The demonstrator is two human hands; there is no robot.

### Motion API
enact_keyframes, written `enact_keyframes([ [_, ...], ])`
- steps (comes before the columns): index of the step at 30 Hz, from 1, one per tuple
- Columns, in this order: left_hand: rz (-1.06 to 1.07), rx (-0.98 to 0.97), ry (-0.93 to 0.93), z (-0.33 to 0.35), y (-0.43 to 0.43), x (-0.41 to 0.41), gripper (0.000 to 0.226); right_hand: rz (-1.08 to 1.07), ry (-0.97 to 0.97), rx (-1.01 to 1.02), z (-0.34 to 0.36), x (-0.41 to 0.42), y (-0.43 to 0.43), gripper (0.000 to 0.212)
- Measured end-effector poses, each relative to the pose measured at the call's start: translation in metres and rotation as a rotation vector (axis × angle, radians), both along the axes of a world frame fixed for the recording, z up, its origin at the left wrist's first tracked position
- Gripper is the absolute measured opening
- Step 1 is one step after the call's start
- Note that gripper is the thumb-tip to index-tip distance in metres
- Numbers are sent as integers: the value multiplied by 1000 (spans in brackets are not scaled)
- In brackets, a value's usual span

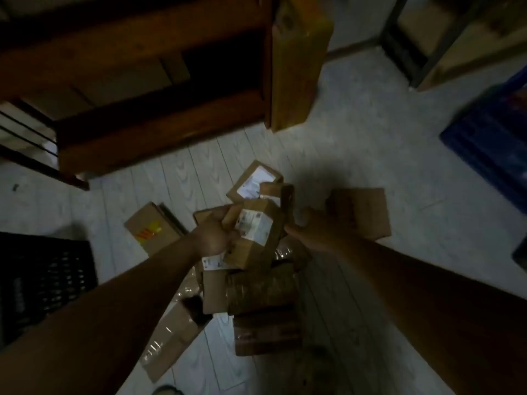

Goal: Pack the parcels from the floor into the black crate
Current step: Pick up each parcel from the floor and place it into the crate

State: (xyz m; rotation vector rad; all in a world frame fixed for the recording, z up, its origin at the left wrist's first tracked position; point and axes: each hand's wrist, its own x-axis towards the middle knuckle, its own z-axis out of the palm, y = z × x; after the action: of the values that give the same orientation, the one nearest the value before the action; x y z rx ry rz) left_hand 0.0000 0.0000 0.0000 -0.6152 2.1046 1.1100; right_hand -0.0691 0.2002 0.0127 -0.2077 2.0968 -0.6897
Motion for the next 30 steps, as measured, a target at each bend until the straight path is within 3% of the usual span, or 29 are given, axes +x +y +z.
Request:
enact_keyframes([
  [2,47,-25,-19,-58,-5,1,85,-48,-36,-68,-54,7,-9,27],
  [3,83,-78,-43,-84,-6,1,78,-88,-60,-94,-83,12,-14,31],
  [5,238,-89,-54,-119,-3,3,51,-178,-113,-153,-141,24,-20,61],
  [7,304,-47,-46,-143,5,7,40,-275,-132,-179,-162,38,-28,90],
  [8,300,-23,-37,-146,9,9,36,-300,-144,-208,-167,45,-30,91],
  [11,314,30,-33,-151,9,17,30,-353,-196,-297,-161,61,-42,71],
  [13,295,58,-15,-138,6,25,33,-323,-136,-328,-145,68,-44,73],
  [17,388,195,96,-72,-13,39,40,-305,-72,-278,-79,73,-58,84],
  [21,429,282,195,46,-50,64,43,-261,-67,-335,25,84,-90,87],
  [30,423,309,342,321,-134,157,40,-323,-46,-537,311,158,-178,63],
])
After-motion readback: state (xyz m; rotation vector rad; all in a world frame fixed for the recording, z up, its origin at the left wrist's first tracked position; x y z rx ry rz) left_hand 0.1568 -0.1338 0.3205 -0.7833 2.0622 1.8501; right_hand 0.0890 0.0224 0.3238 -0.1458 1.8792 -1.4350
